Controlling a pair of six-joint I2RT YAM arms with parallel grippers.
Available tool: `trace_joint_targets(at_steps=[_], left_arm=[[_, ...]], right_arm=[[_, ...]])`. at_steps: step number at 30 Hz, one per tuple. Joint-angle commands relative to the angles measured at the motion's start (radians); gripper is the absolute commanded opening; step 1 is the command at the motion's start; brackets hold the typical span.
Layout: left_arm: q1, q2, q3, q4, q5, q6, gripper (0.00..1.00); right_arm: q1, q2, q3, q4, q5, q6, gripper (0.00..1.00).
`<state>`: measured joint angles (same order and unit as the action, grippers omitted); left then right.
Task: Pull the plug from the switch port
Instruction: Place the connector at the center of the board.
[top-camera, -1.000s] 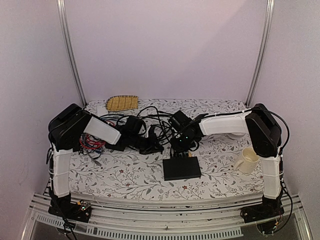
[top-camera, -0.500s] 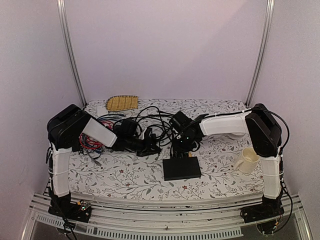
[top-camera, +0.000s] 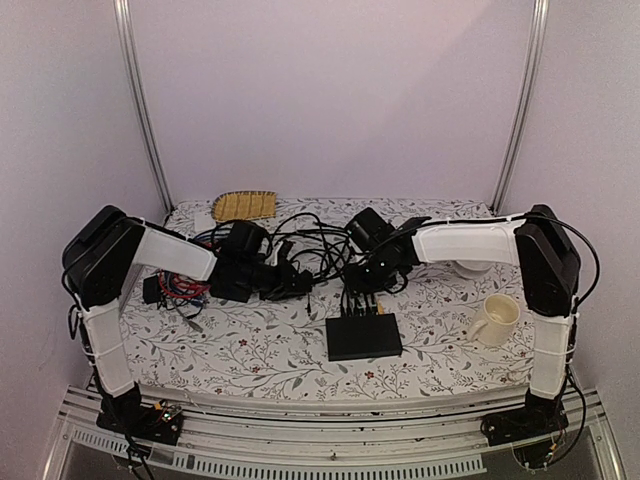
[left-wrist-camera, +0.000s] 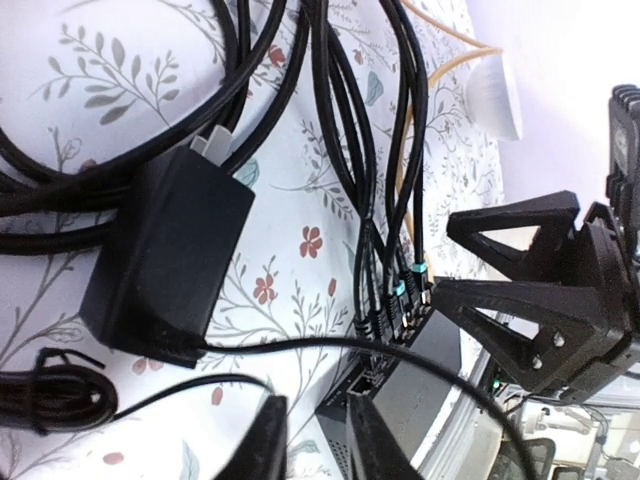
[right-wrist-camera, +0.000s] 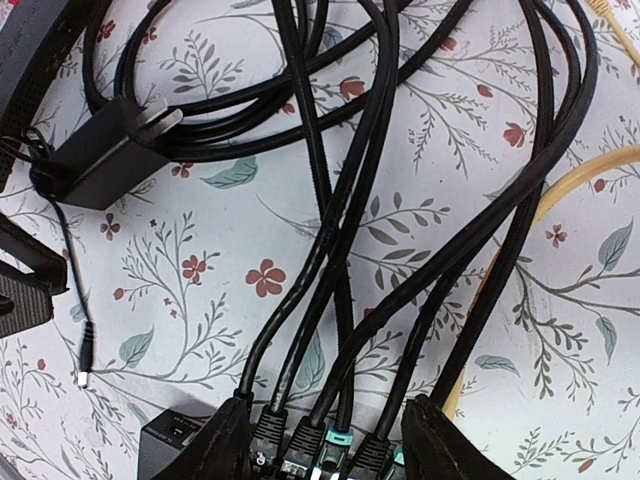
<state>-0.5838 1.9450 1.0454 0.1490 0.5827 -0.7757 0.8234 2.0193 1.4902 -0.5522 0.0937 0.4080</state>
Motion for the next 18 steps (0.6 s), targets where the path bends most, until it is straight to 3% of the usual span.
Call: trace_joint_targets(at_steps=[1,5,18], left_arm=[[0.004,-0.045,0.02,-0.151,-0.074,0.059,0.29],[0.004,-0.066,0.036,-0.232,-0.136,0.084,0.44],[-0.02,-0.056,0.193,-0.444,-0.262,0.243,0.55]], right_arm=[[-0.002,-0.055,-0.029,0.03,-0.018,0.012,0.54],[-0.002,-0.076,-0.049,0.051,-0.036,0.017,0.55],[0.003,-0.143,-0.106,0.097,-0.046,0.008,0.56]])
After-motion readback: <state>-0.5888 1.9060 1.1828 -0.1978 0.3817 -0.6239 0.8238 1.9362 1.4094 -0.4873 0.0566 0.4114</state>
